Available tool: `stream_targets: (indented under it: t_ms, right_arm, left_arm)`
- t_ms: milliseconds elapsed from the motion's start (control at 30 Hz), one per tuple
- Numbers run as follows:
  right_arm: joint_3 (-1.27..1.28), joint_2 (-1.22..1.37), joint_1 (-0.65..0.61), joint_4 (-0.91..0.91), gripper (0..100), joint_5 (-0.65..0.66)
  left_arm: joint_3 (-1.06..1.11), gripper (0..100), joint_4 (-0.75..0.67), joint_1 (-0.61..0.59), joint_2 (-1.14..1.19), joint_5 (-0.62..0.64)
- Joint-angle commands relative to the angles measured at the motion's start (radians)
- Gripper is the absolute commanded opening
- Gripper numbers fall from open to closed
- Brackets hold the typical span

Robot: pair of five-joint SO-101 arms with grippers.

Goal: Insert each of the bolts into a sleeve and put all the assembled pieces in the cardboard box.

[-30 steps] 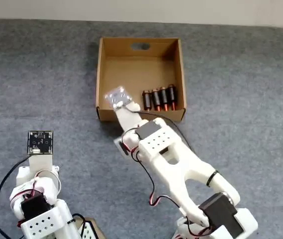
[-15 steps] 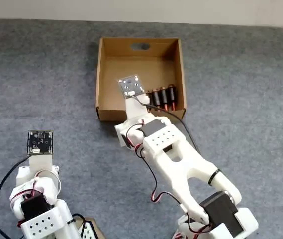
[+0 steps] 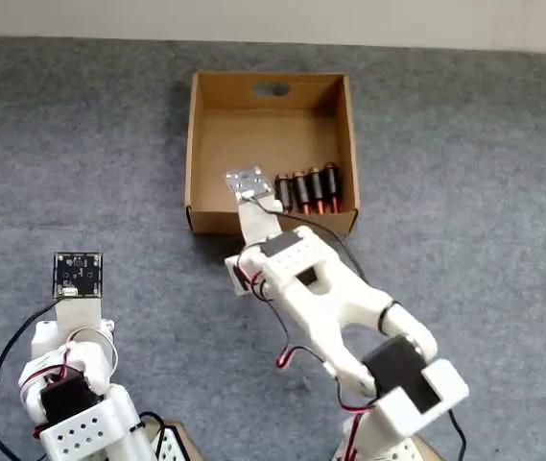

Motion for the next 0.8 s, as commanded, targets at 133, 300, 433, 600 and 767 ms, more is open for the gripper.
stream_targets:
  t_ms: [133, 300, 433, 600, 767]
  right_arm:
    - [-0.062, -0.015, 0.016, 0.024, 9.1, -0.005]
    - [-0.062, -0.189, 0.018, 0.196, 1.3, -0.003]
    - [-0.058, -0.334, 0.019, 0.360, 0.5, -0.003]
    - [0.042, -0.346, 0.038, 0.423, 0.6, 0.000]
    - [0.159, -0.260, 0.035, 0.380, 0.6, 0.213]
  left_arm:
    - [0.016, 4, 0.006, 0.012, -0.007, -0.008]
    - [0.016, 4, 0.006, 0.012, -0.007, -0.008]
    - [0.016, 4, 0.006, 0.012, -0.007, -0.008]
    - [0.016, 4, 0.006, 0.012, -0.007, -0.008]
    - [0.016, 4, 0.006, 0.012, -0.007, -0.008]
